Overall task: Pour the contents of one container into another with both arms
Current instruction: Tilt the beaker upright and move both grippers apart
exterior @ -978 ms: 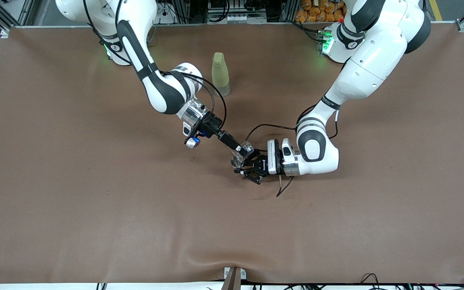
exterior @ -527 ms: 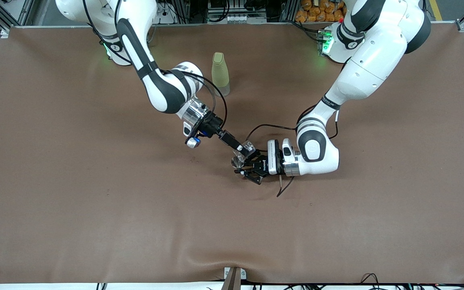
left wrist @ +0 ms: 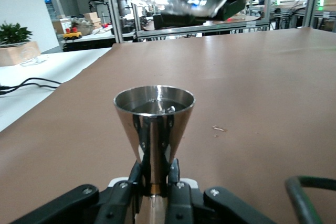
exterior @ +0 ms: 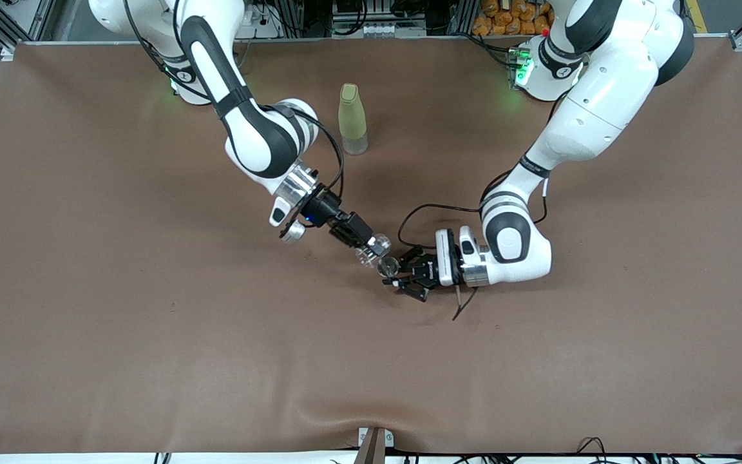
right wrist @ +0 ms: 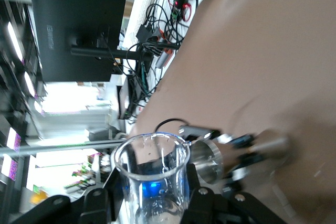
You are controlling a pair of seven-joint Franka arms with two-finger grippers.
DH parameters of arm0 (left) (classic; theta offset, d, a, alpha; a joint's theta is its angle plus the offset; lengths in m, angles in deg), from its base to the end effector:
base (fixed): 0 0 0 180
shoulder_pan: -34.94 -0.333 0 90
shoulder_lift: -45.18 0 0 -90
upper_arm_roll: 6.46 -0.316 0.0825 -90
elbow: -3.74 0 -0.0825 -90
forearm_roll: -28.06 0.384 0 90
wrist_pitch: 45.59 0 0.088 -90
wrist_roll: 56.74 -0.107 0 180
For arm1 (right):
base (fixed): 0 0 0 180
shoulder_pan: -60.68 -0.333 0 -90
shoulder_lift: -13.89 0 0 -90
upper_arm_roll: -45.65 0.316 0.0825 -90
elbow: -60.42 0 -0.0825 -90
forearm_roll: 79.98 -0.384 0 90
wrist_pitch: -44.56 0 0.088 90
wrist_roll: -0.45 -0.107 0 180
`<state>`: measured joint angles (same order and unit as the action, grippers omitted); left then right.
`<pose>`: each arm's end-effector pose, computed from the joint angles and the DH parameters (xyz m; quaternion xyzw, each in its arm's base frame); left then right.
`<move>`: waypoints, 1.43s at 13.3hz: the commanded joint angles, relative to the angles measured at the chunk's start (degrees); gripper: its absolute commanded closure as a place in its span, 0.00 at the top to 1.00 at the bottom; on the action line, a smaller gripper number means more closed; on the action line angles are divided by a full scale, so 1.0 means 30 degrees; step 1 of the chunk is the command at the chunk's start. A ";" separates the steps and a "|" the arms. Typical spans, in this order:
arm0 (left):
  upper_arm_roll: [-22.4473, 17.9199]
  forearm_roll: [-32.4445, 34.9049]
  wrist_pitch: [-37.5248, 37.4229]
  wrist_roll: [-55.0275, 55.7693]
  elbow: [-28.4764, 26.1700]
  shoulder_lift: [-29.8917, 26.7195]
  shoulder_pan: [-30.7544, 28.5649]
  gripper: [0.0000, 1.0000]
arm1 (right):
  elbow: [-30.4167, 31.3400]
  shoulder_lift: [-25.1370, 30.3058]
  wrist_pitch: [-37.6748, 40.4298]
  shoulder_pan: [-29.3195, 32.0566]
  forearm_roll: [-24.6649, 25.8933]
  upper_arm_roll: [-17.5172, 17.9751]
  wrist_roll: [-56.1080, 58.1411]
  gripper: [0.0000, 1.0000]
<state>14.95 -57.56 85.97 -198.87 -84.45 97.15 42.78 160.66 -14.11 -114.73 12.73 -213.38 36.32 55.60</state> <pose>0.6262 -0.3278 0.1534 0.5570 -0.5809 0.4516 0.3852 0.5287 0.3936 0.3014 -0.8125 0.2016 -0.2050 0.5071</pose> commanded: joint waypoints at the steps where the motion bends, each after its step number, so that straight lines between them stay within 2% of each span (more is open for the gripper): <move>1: 0.0067 -0.0171 -0.0460 0.0123 -0.0808 -0.0828 -0.1055 0.00 | 0.0480 0.0486 0.0212 0.0949 0.2589 0.0123 0.0750 0.00; 4: 0.0067 0.1055 -0.2071 0.0152 -0.1599 -0.1356 -0.2694 0.00 | 0.0859 0.0399 0.1814 0.2615 0.6544 0.0123 0.1625 0.00; 9: 0.0067 0.4159 -0.5526 0.0269 -0.2537 -0.1971 -0.6003 0.00 | 0.2411 -0.0040 0.7874 0.6890 0.9856 0.0123 0.7274 0.00; 12: 0.0067 0.6938 -0.8335 0.0531 -0.2715 -0.2119 -0.8609 0.00 | 0.2590 -0.0714 1.3700 1.0841 1.3923 0.0123 0.9856 0.00; 14: 0.0067 0.8787 -0.9949 0.0766 -0.2715 -0.2206 -1.0367 0.00 | 0.2561 -0.0977 1.6693 1.3362 1.6766 0.0123 1.1639 0.00; 16: 0.0067 0.9728 -1.1035 0.0855 -0.2803 -0.2295 -1.1979 0.00 | 0.2357 -0.1562 2.0119 1.5823 1.8586 0.0123 1.4126 0.00; 19: 0.0038 1.0287 -1.1655 0.0855 -0.2949 -0.2090 -1.4120 0.00 | 0.1539 -0.2441 2.1830 1.8698 2.1780 0.0123 1.9393 0.00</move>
<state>14.58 -27.94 52.00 -197.13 -91.29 92.46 3.37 167.96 -19.40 -51.73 64.56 -152.61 35.32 105.84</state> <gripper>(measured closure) 0.793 0.502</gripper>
